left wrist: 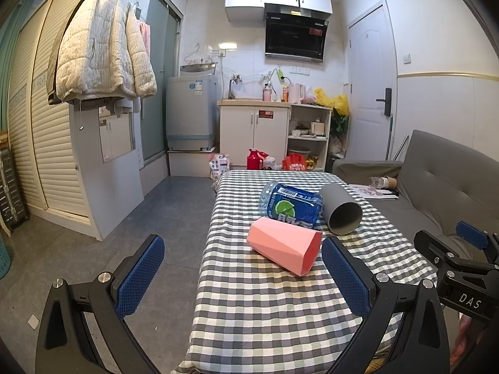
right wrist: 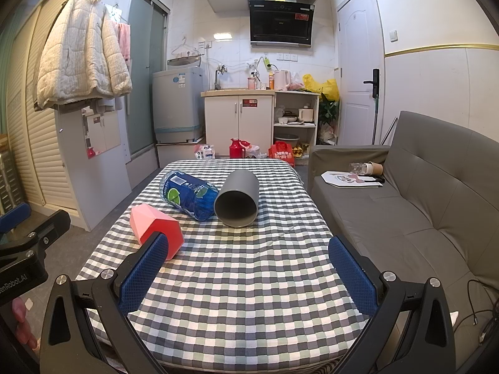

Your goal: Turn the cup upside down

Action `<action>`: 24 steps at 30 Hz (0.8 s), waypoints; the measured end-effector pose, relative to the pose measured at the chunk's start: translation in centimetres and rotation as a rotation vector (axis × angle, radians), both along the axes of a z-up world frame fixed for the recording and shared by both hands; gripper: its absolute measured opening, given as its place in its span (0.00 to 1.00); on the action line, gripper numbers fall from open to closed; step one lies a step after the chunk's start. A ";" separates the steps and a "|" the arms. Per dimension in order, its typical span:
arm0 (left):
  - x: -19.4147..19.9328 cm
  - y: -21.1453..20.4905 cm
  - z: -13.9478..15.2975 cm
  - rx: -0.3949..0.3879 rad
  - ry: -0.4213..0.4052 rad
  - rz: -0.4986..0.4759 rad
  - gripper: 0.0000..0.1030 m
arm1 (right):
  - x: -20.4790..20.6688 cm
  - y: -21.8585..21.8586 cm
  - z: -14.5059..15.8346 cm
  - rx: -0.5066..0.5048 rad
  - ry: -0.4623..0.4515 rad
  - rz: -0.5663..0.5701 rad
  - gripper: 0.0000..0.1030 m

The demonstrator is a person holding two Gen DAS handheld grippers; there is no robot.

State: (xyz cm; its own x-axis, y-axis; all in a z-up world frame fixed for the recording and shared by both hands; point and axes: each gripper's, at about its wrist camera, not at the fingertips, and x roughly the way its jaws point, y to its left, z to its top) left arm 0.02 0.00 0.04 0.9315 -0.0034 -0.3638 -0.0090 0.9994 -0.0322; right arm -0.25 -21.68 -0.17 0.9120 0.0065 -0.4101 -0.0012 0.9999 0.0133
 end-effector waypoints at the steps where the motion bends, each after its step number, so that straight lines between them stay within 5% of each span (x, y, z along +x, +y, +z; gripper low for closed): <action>1: 0.0 0.0 0.0 0.000 0.000 0.000 1.00 | 0.0 0.0 0.0 0.000 0.000 -0.001 1.00; 24: 0.0 0.0 0.0 0.001 0.003 0.000 1.00 | -0.1 0.0 -0.1 -0.001 0.002 -0.001 1.00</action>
